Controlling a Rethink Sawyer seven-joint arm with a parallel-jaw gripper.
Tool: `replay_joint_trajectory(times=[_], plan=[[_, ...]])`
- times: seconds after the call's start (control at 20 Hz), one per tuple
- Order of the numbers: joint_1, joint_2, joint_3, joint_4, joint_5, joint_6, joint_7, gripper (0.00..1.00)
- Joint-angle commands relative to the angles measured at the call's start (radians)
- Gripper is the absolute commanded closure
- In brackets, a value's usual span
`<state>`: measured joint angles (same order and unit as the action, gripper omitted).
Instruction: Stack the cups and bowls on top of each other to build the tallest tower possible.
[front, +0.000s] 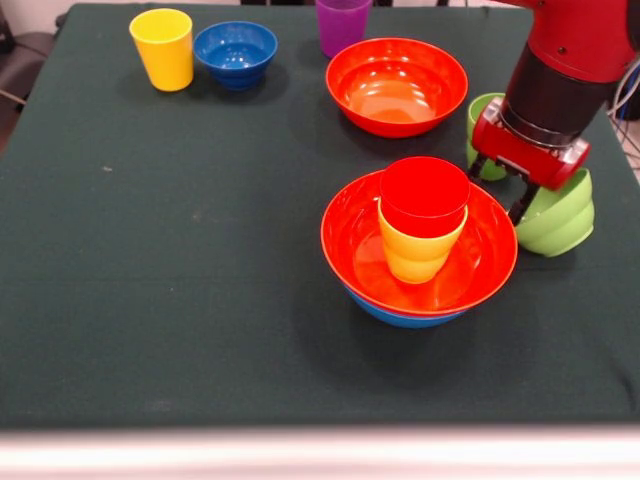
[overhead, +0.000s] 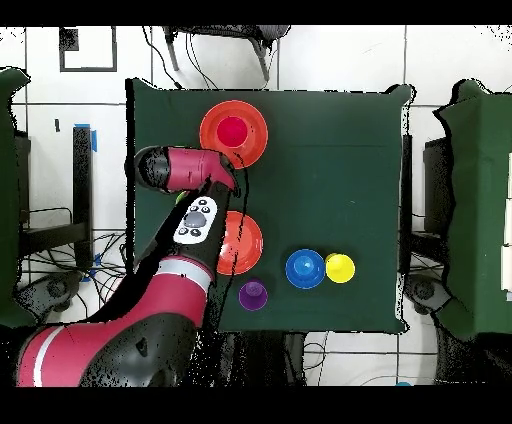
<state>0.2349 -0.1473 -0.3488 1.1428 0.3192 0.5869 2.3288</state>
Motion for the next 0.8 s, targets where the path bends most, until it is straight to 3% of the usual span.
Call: replay_joint_trajectory(times=[0.05,0.4,0.55,0.8], plan=[[-0.039,-0.018,0.132,0.036,0.022,0.132,0.088,0.00],[-0.034,-0.022,0.128,0.016,0.021,0.160,0.094,0.00],[-0.041,-0.030,0.144,0.022,0.022,0.115,0.081,0.00],[-0.030,-0.049,0.126,0.006,0.021,0.167,0.094,0.00]])
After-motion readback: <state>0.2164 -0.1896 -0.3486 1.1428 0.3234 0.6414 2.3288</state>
